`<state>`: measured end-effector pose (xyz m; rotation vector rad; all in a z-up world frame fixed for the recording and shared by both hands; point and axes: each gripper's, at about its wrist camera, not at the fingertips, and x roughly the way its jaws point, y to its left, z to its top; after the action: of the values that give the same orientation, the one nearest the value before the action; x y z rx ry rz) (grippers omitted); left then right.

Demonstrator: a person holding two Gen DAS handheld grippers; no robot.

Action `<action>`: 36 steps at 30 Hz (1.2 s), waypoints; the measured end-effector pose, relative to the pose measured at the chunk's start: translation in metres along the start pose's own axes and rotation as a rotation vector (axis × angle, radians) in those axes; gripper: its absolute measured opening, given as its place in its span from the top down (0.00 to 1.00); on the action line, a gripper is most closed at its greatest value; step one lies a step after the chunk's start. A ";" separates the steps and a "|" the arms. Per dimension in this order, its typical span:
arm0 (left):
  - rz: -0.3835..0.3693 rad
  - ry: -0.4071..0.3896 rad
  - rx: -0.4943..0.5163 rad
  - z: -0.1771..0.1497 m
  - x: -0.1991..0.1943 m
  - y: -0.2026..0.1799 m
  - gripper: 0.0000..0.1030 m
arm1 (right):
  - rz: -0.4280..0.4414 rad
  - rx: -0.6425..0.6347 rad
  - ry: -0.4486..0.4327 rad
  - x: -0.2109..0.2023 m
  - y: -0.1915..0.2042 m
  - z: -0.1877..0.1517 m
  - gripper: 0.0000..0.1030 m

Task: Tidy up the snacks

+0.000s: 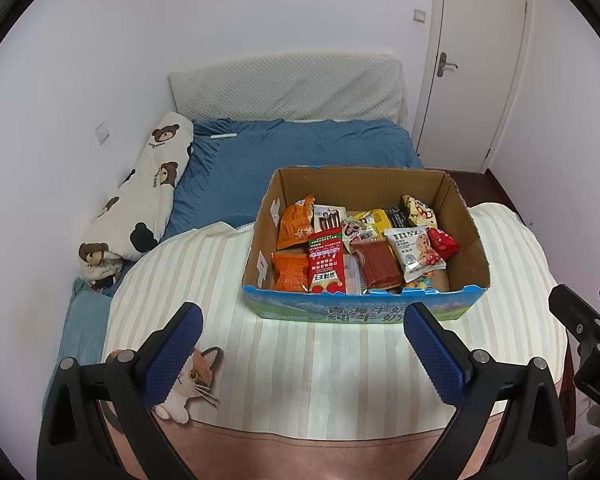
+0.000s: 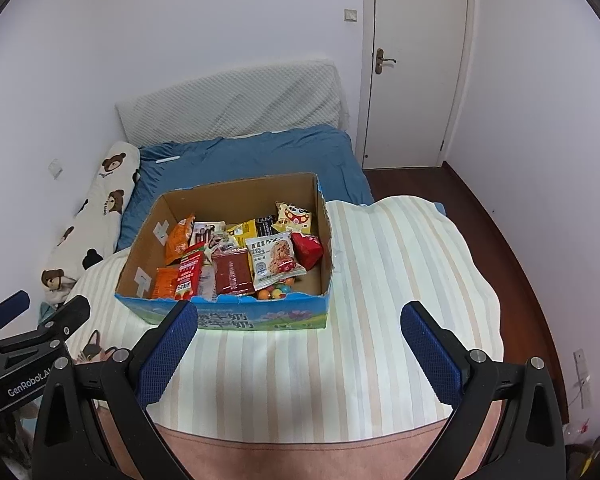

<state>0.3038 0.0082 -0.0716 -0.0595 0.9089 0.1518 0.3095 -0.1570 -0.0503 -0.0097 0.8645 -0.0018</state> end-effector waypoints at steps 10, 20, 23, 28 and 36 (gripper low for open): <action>-0.010 0.022 0.002 0.004 0.010 0.001 0.00 | -0.019 0.020 0.019 0.014 0.001 0.000 0.00; -0.015 0.022 0.013 0.002 0.012 -0.002 0.00 | -0.019 0.020 0.019 0.014 0.001 -0.001 0.00; -0.016 0.017 0.014 0.003 0.009 -0.003 0.00 | -0.019 0.021 0.017 0.014 0.002 0.000 0.00; -0.018 0.006 0.017 0.004 0.003 -0.003 0.00 | -0.023 0.025 0.009 0.008 0.002 0.000 0.00; -0.013 -0.014 0.025 0.005 -0.004 -0.005 0.00 | -0.025 0.029 0.000 0.000 0.003 -0.002 0.00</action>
<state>0.3064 0.0033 -0.0654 -0.0409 0.8963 0.1281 0.3078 -0.1541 -0.0517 0.0063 0.8647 -0.0375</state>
